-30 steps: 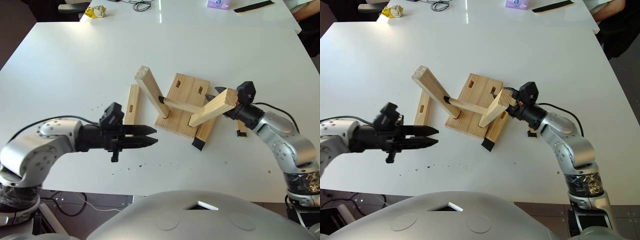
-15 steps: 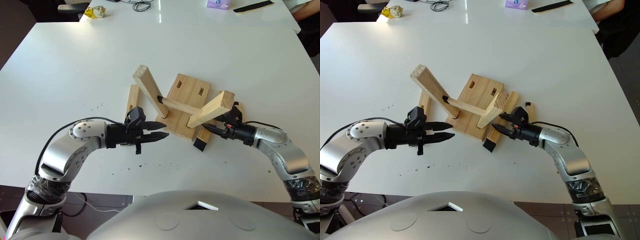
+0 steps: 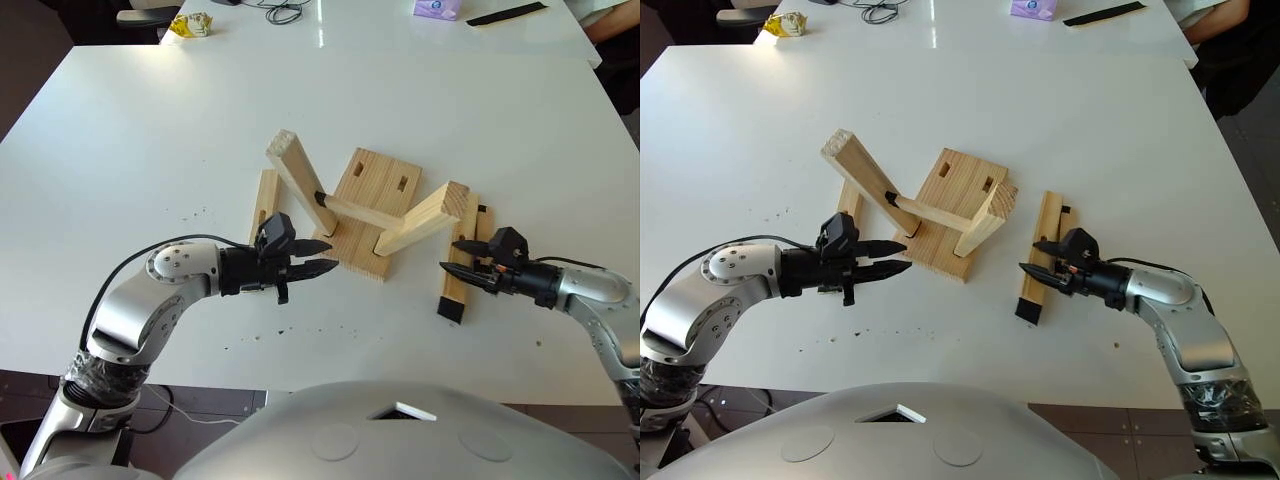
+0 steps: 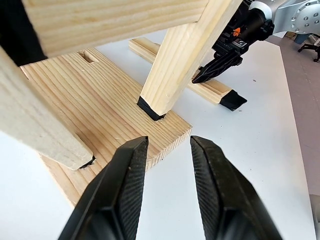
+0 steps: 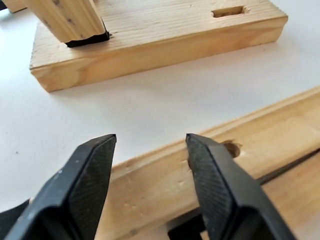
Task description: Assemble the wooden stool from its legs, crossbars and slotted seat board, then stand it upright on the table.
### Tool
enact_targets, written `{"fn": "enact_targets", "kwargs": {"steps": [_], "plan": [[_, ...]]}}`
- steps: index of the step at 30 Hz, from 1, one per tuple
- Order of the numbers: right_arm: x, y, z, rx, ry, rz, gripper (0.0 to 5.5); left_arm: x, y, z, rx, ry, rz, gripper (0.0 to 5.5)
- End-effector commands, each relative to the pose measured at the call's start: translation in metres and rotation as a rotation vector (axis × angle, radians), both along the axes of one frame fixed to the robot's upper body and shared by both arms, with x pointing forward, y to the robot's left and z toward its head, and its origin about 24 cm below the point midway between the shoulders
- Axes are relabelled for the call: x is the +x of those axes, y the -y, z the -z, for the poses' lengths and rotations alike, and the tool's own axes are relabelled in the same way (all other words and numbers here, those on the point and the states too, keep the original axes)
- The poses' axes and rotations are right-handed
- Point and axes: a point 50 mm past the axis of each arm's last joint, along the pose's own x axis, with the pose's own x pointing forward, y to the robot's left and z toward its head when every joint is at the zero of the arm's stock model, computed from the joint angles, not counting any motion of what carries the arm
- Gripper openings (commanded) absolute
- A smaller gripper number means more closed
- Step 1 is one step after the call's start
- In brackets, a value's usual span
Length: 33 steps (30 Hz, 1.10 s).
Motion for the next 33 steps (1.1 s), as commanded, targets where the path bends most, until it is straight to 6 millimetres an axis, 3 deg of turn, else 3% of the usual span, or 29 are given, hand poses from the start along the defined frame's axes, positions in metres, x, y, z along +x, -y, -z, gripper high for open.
{"fn": "enact_targets", "kwargs": {"steps": [1,4,8,12,18,20,25,33], "plan": [[0.026,0.001,-0.032,0.056,0.111,0.051,2.59,0.0,0.005,0.003,0.011,0.006,-0.022,1.57],[0.064,-0.008,-0.066,0.167,0.254,0.107,2.59,0.004,0.017,0.006,0.002,0.011,-0.019,1.57],[0.105,-0.023,-0.083,0.231,0.33,0.135,2.59,0.012,0.03,0.006,-0.014,0.019,-0.019,1.57],[0.133,-0.042,-0.061,0.171,0.317,0.114,2.59,0.02,0.036,0.011,0.024,0.028,-0.007,1.57],[0.158,-0.066,-0.018,0.057,0.261,0.033,2.59,0.018,0.038,0.023,0.111,0.043,0.05,1.57],[0.161,-0.068,-0.003,-0.015,0.243,0.006,2.59,0.017,0.037,0.026,0.15,0.053,0.093,1.57],[0.152,-0.05,0.021,-0.18,0.202,-0.11,2.59,0.023,0.029,0.034,0.266,0.102,0.147,1.57],[0.137,-0.037,0.021,-0.219,0.18,-0.273,2.59,0.05,0.02,0.039,0.35,0.161,0.062,1.57]]}}
